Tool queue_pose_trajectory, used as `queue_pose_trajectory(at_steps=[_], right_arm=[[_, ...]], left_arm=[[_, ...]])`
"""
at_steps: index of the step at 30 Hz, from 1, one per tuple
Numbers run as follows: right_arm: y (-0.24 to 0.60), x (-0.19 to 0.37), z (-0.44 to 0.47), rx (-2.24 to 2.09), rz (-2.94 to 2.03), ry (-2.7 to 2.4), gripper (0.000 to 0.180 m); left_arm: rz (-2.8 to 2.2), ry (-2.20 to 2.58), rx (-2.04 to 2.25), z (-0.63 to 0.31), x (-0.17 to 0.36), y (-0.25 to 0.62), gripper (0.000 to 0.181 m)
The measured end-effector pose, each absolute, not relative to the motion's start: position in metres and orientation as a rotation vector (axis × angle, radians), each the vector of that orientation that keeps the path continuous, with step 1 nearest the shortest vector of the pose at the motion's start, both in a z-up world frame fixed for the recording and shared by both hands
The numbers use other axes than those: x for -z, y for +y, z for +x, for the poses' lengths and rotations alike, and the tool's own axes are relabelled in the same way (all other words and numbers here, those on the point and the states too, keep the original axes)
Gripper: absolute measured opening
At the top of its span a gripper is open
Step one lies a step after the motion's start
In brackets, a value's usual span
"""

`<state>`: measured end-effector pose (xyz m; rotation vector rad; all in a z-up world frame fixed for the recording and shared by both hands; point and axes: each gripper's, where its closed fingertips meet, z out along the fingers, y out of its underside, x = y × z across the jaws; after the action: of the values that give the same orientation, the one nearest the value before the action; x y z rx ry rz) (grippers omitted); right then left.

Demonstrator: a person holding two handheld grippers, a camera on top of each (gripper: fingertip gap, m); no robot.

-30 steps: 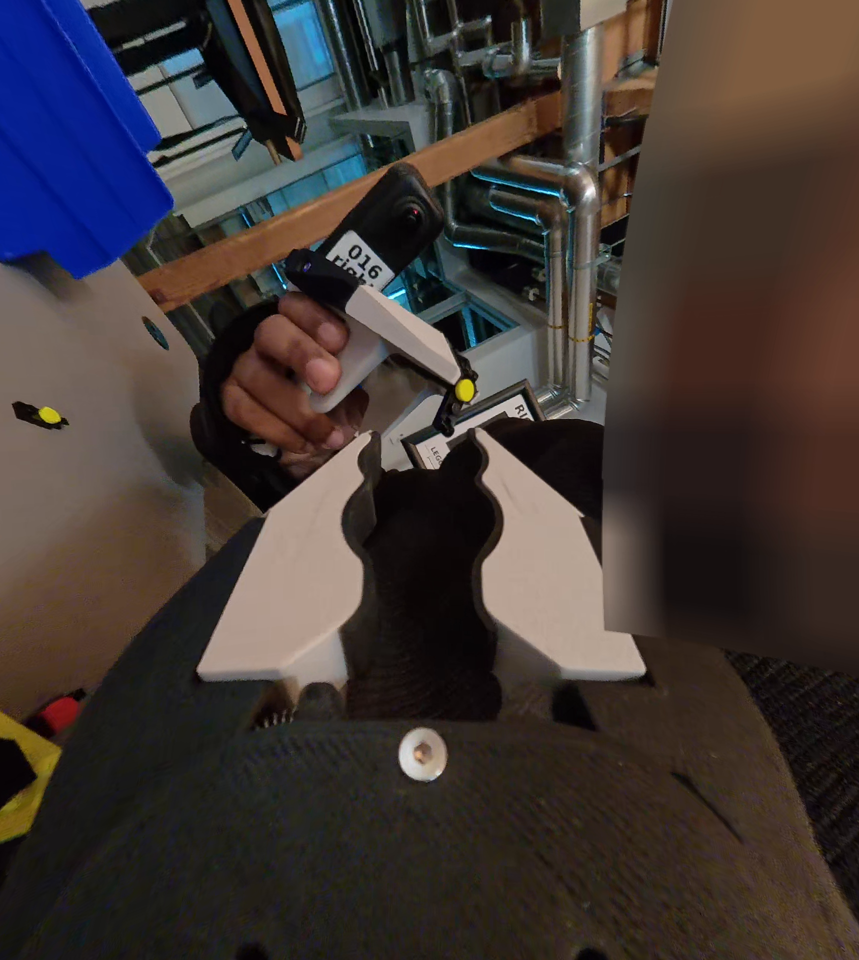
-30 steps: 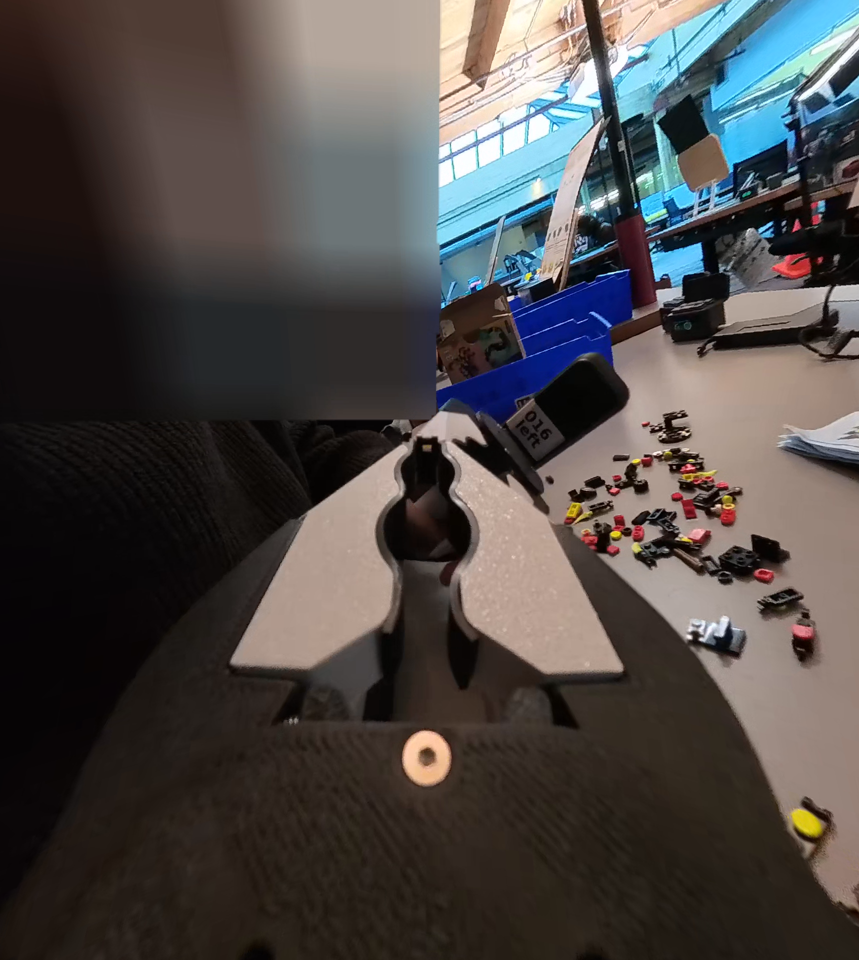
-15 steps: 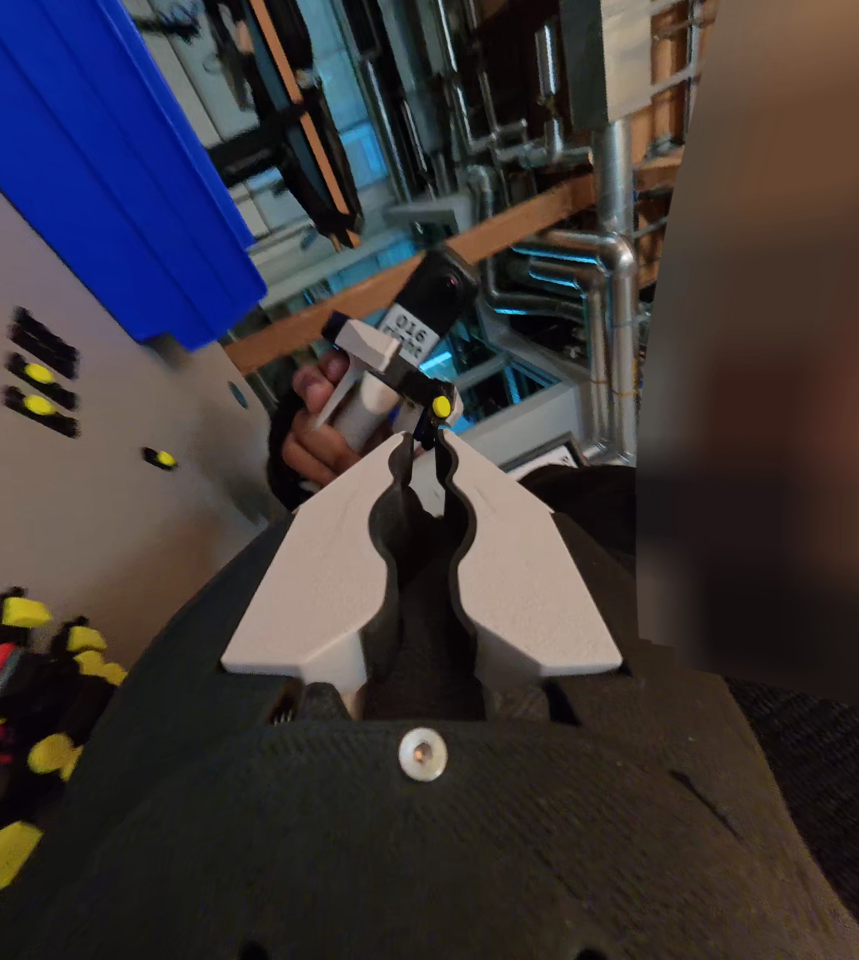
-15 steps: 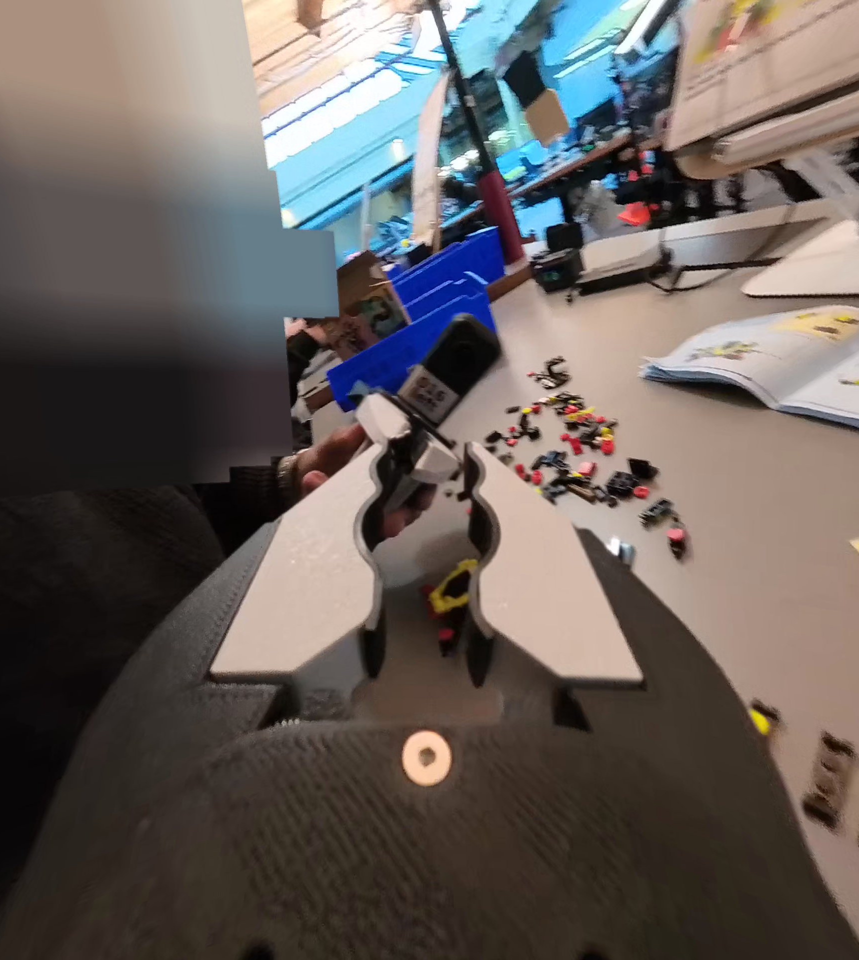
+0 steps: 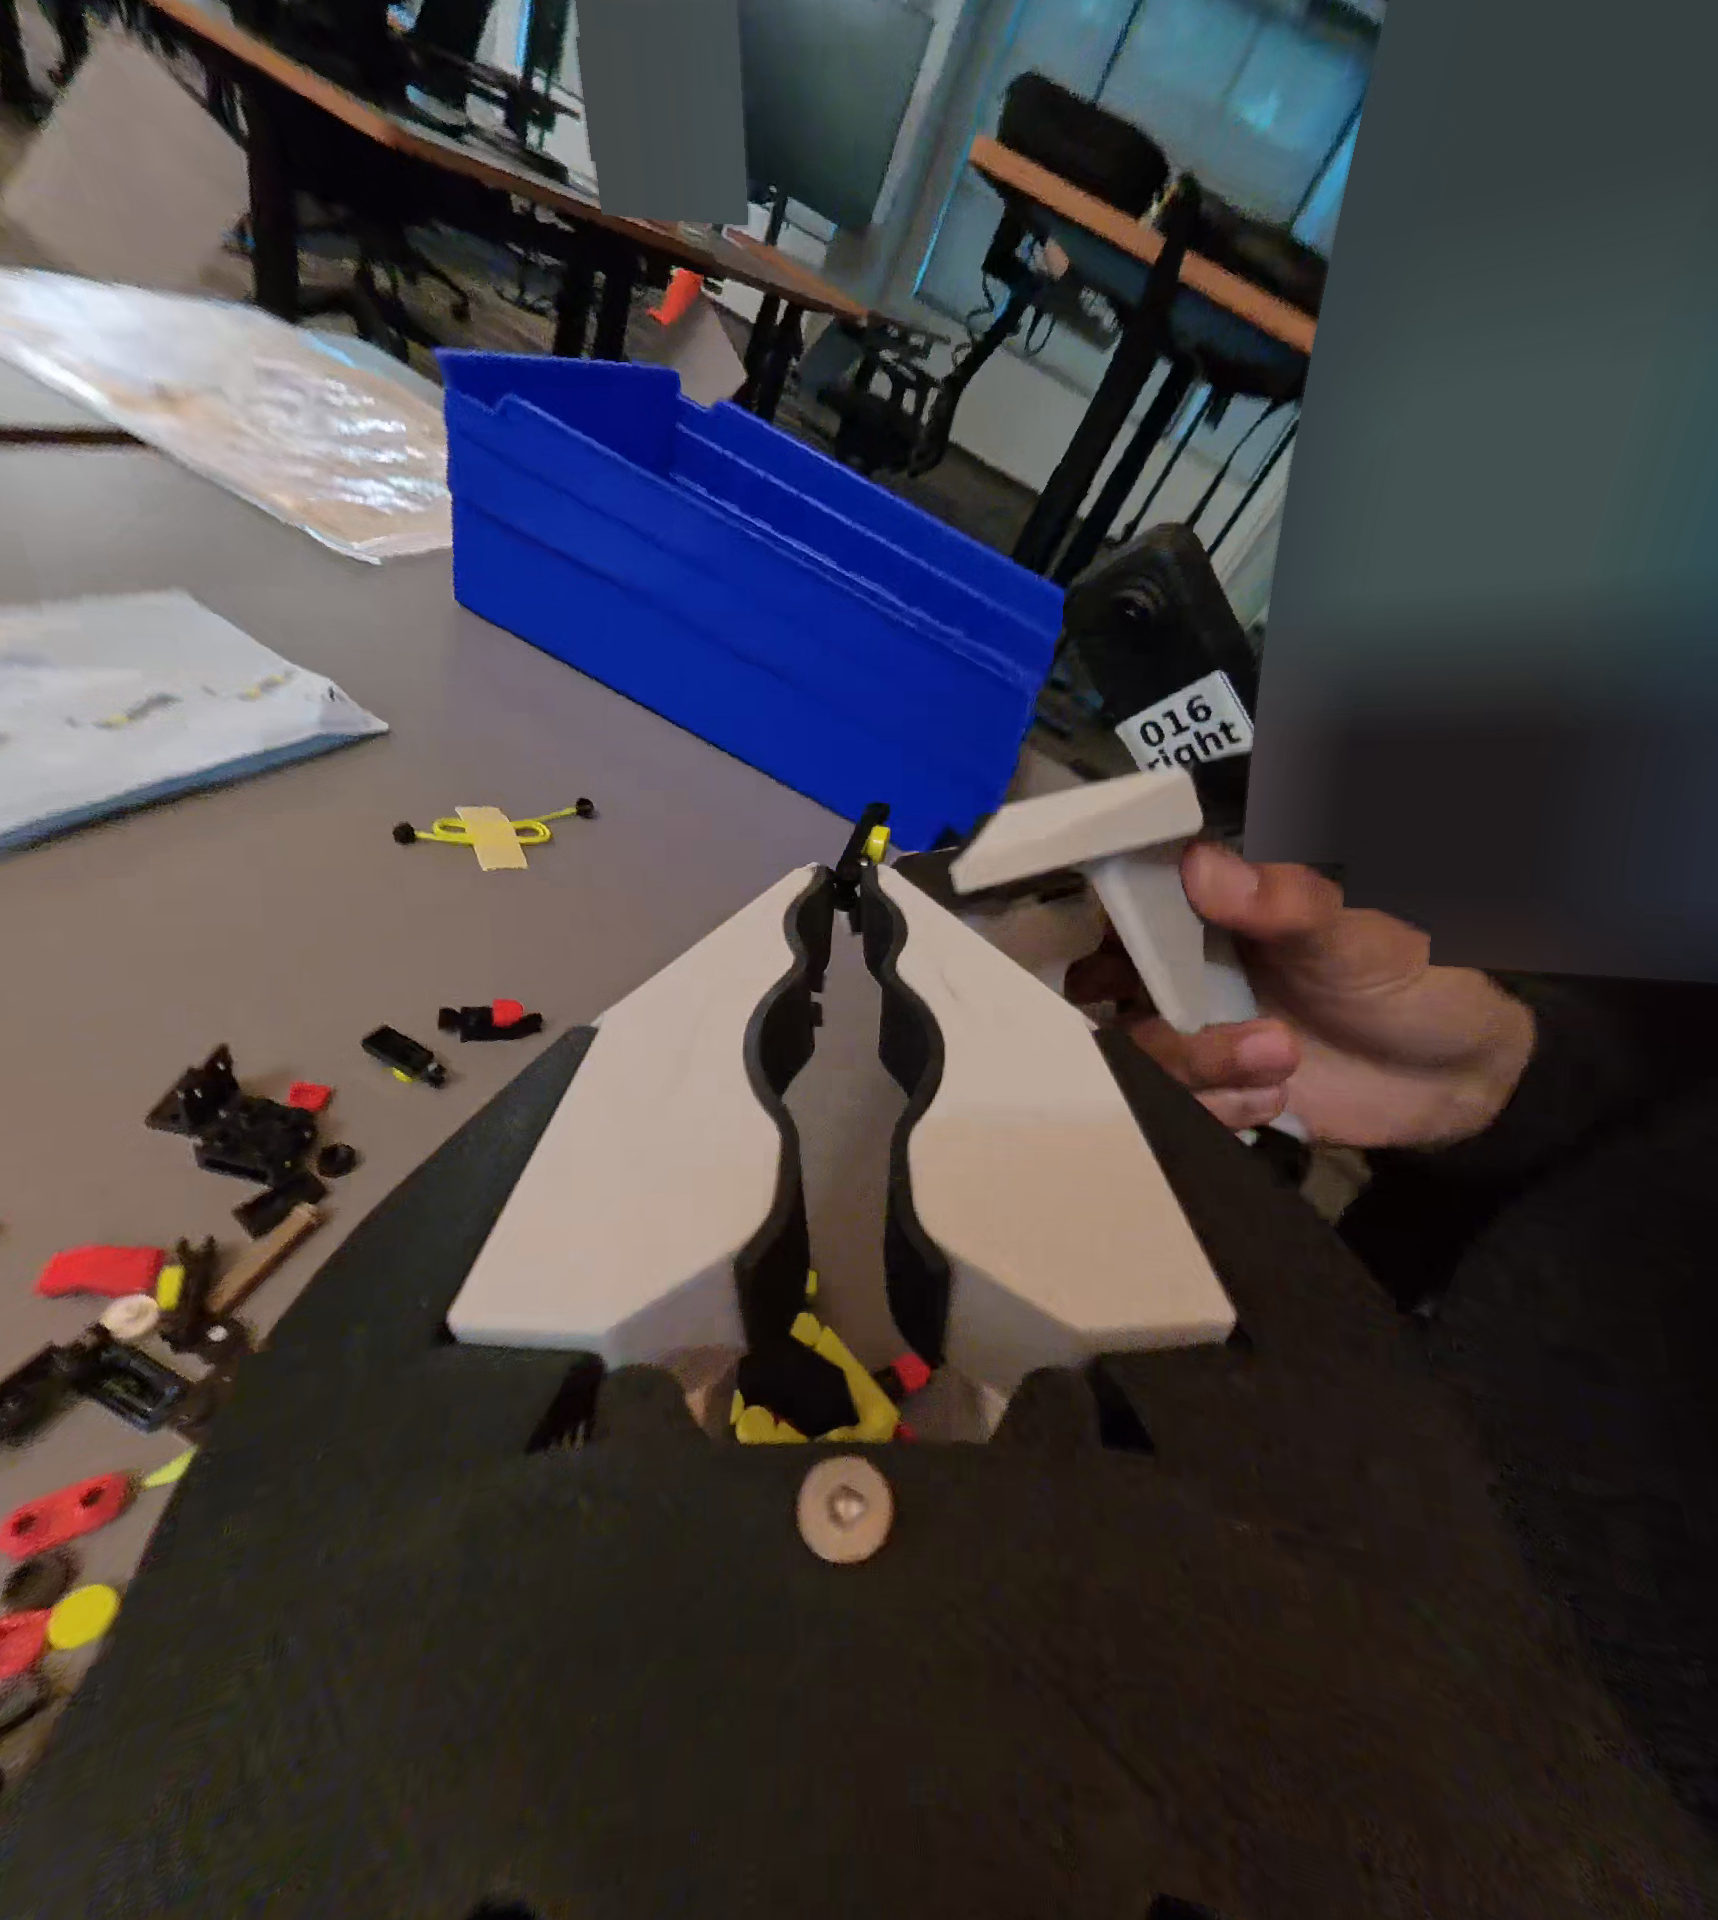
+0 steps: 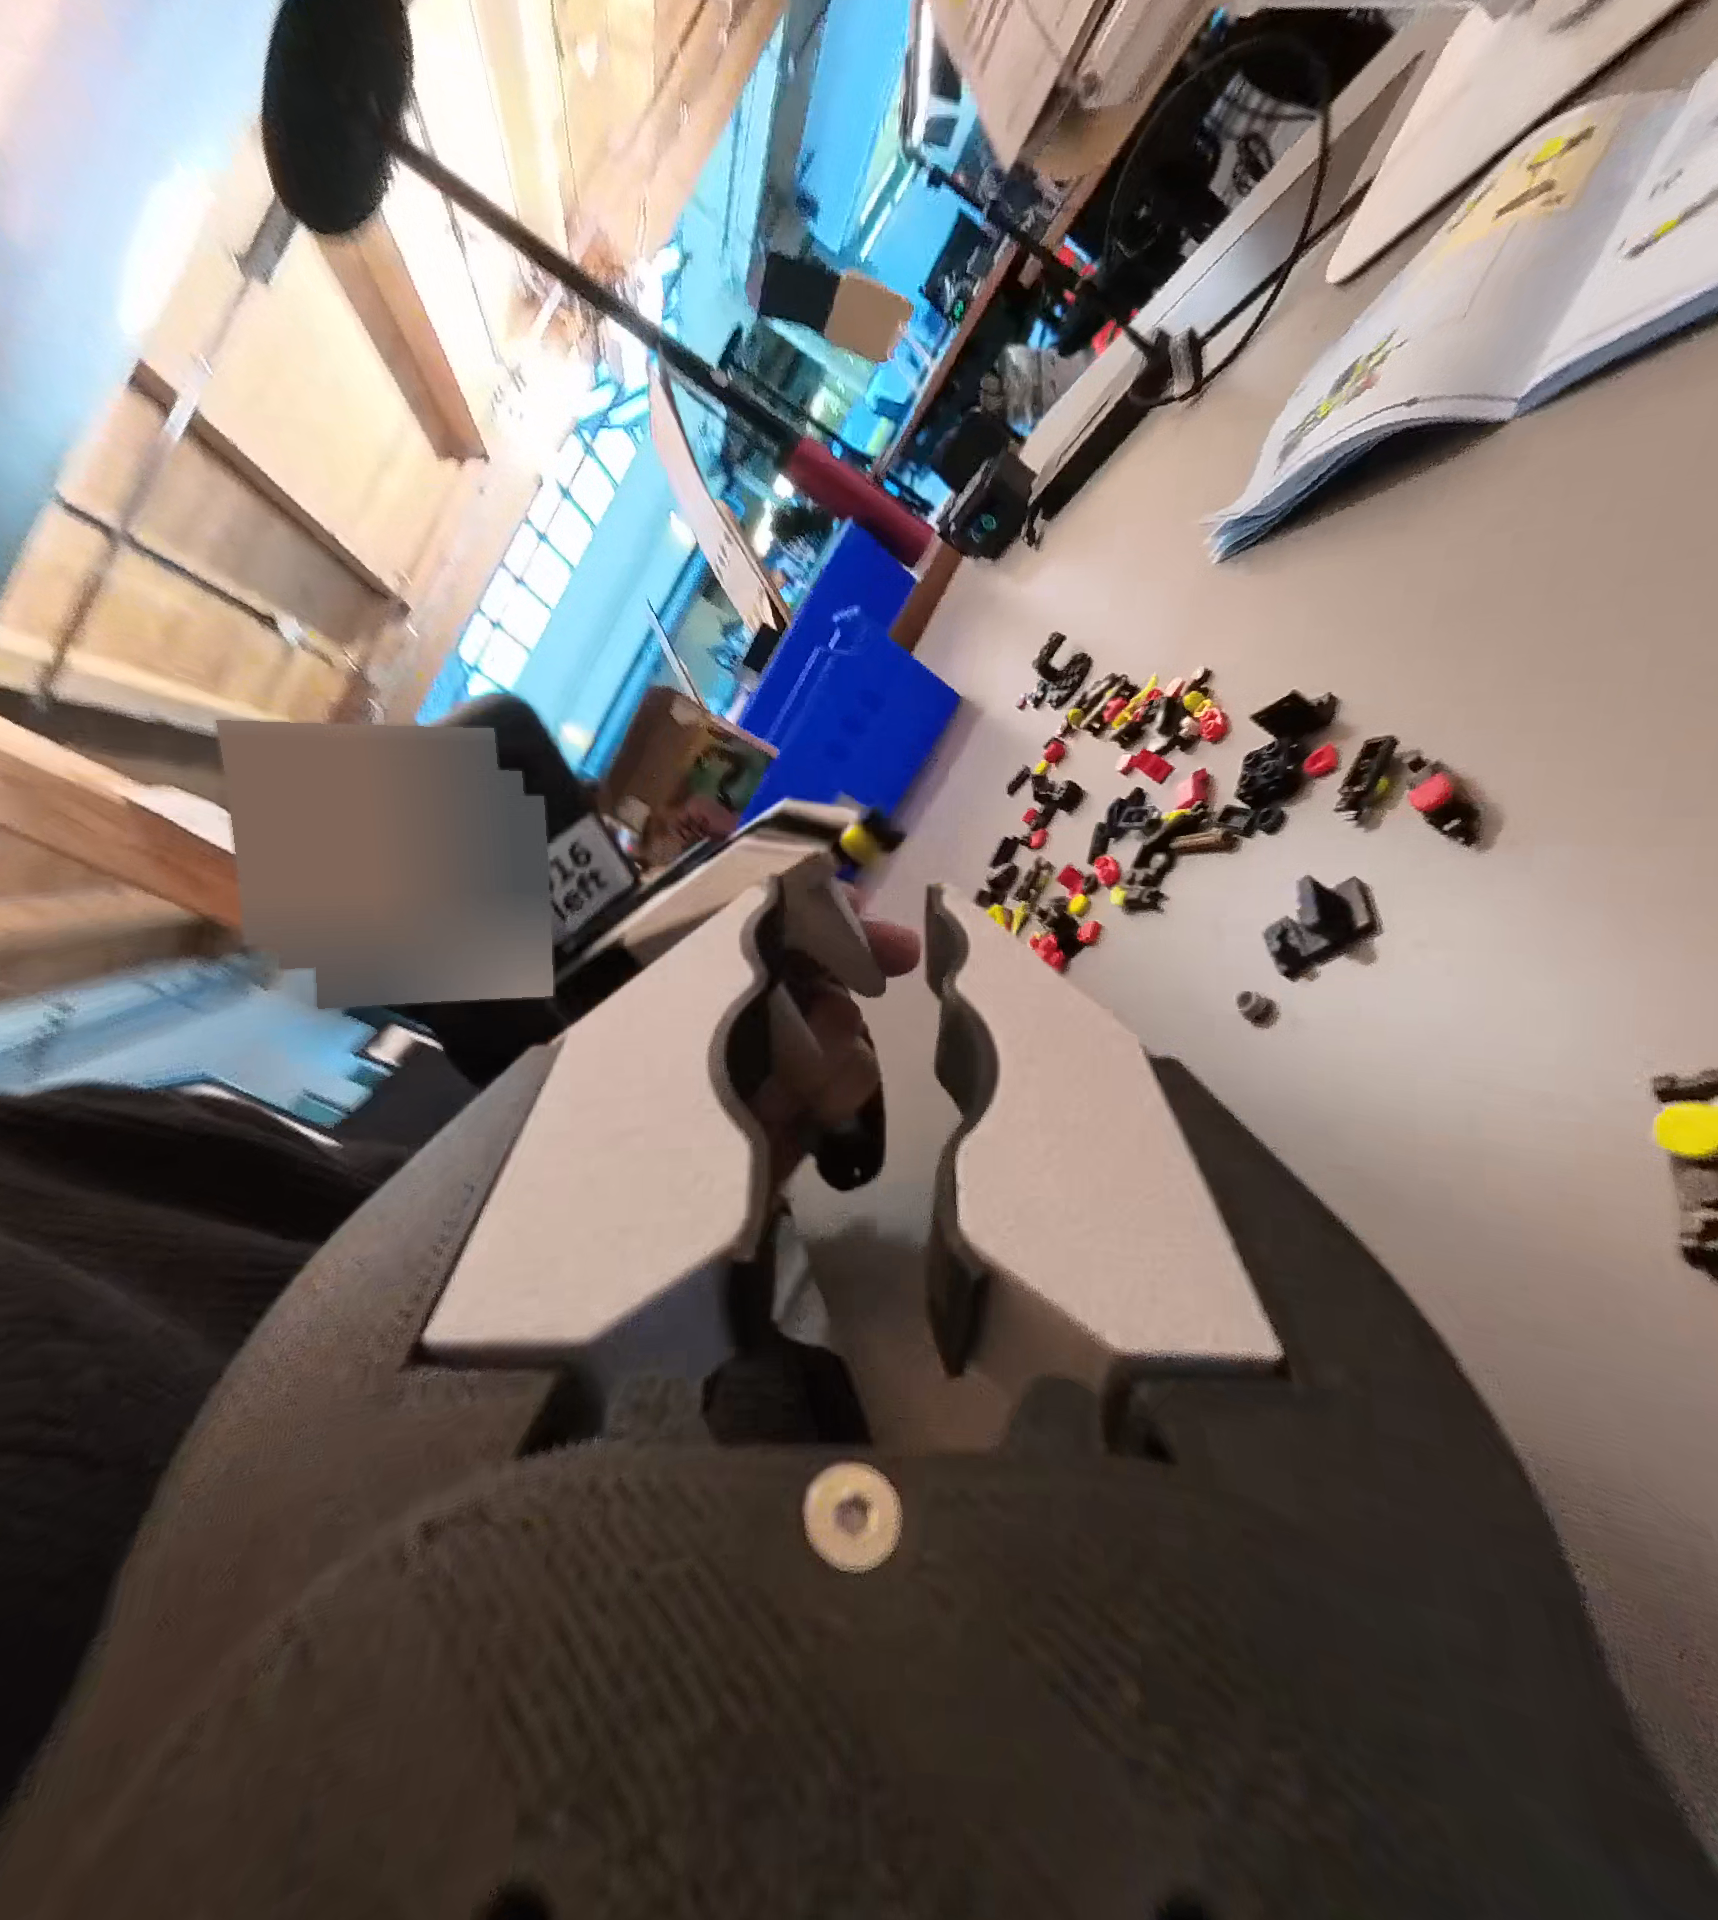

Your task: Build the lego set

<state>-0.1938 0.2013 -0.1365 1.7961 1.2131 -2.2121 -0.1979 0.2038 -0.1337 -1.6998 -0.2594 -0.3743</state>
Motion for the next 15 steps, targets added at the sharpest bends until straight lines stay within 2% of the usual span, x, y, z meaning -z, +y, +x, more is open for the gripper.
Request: queue_pose_trajectory(at_steps=[4, 8, 10, 13, 15], right_arm=[[0.210, 0.134, -0.194, 2.244, 1.779, 1.030, 0.010], [0.213, 0.132, -0.194, 2.252, 1.762, 1.041, 0.009], [0.218, 0.132, -0.194, 2.255, 1.765, 1.081, 0.007], [0.228, 0.137, -0.192, 2.180, 1.770, 1.272, 0.007], [0.230, 0.158, -0.184, 1.932, 1.800, 1.608, 0.008]], left_arm=[[-1.725, -0.165, 0.247, -0.186, 0.132, 0.207, 0.004], [-1.739, -0.148, 0.223, -0.183, 0.135, 0.208, 0.004], [-1.767, -0.129, 0.253, -0.178, 0.140, 0.208, 0.010], [-1.804, -0.163, 0.311, -0.179, 0.147, 0.206, 0.021], [-1.809, -0.192, 0.372, -0.181, 0.147, 0.200, 0.023]])
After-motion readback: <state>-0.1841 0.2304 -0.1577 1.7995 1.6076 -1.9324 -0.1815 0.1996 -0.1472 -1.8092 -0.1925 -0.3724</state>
